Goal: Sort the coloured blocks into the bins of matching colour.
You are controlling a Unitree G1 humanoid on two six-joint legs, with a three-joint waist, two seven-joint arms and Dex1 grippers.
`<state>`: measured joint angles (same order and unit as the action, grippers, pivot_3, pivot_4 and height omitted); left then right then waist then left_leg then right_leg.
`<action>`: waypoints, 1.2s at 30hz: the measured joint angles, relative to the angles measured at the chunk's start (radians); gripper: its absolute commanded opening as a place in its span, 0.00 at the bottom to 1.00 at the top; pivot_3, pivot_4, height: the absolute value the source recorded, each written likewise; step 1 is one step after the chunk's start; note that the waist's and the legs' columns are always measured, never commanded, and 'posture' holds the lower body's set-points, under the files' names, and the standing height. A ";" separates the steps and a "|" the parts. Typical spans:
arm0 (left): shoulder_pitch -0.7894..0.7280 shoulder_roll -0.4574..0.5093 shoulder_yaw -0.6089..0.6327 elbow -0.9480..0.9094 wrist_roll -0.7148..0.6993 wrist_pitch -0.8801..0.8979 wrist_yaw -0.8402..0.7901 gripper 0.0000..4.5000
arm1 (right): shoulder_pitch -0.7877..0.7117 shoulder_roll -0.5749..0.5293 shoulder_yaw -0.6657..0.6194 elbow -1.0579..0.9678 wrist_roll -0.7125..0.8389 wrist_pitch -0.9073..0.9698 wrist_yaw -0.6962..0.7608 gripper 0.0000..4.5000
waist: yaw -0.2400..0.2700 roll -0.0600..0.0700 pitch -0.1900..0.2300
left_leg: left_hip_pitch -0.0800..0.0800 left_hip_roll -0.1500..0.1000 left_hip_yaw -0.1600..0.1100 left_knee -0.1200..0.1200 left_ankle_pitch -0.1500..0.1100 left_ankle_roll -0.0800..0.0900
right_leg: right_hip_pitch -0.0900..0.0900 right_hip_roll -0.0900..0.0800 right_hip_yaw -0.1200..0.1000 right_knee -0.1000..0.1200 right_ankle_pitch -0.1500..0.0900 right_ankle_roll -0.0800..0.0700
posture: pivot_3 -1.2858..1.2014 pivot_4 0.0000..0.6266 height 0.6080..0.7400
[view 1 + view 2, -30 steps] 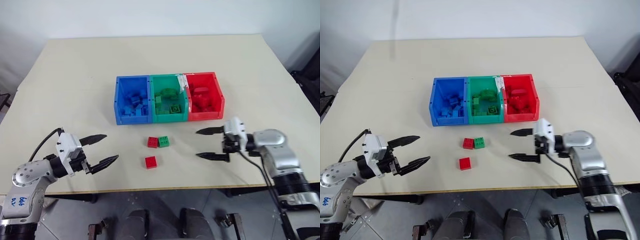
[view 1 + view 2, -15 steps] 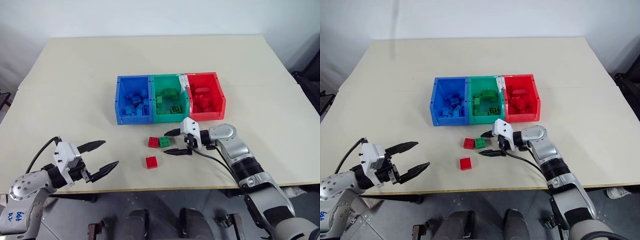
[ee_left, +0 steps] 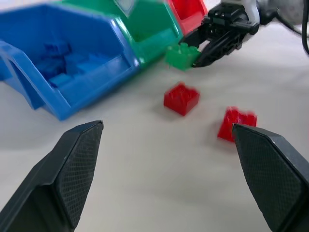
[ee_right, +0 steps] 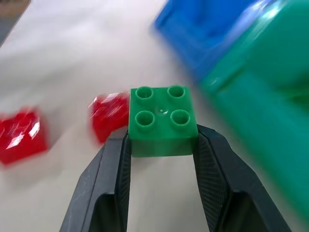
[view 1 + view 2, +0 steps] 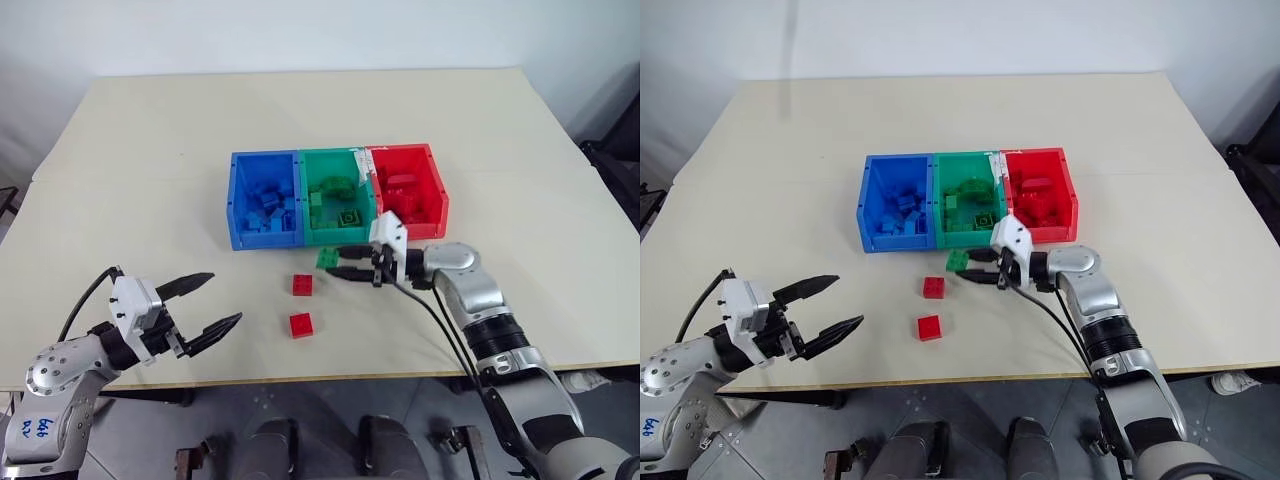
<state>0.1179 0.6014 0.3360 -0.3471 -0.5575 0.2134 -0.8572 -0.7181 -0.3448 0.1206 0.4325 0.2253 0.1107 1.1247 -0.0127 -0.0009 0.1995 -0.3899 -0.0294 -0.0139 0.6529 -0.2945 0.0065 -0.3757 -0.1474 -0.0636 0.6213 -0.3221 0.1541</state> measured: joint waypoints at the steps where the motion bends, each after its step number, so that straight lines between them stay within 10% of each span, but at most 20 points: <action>1: -0.008 -0.005 0.000 -0.007 -0.012 0.008 0.013 1.00 | -0.018 0.002 -0.021 0.001 0.000 0.002 -0.035 0.32 | 0.000 0.000 0.000 | 0.000 0.000 0.000 0.000 0.000 0.000 | 0.000 0.000 0.000 0.000 0.000 0.000 | 0.52 0.24 1.00; 6: -0.035 -0.017 0.001 -0.032 -0.039 0.039 0.058 1.00 | -0.181 0.043 -0.103 0.097 -0.022 -0.050 -0.251 0.32 | -0.015 0.000 0.000 | 0.001 0.000 0.000 -0.002 0.000 -0.001 | -0.001 0.001 0.000 0.001 0.000 0.000 | 0.52 0.24 1.00; 15: -0.032 -0.017 -0.001 -0.032 -0.039 0.047 0.062 1.00 | -0.214 0.067 -0.105 0.214 -0.046 -0.091 -0.300 0.99 | -0.017 0.000 0.000 | 0.000 0.000 0.001 -0.002 0.000 0.000 | -0.001 0.000 0.000 0.001 0.000 0.000 | 0.52 0.24 1.00; 36: -0.135 0.072 -0.151 0.057 0.030 -0.036 -0.157 1.00 | 0.283 -0.455 -0.256 0.008 0.162 -0.202 0.359 0.99 | 0.003 0.000 0.000 | 0.004 0.005 0.012 0.001 -0.001 0.002 | 0.001 0.001 -0.001 -0.002 0.001 -0.001 | 0.52 0.24 1.00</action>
<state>-0.0173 0.6735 0.1850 -0.2899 -0.5280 0.1774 -1.0146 -0.4353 -0.7999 -0.1357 0.4403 0.3872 -0.0910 1.4837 -0.0101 -0.0008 0.1995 -0.3860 -0.0241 -0.0017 0.6535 -0.2959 0.0087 -0.3743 -0.1467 -0.0644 0.6189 -0.3207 0.1530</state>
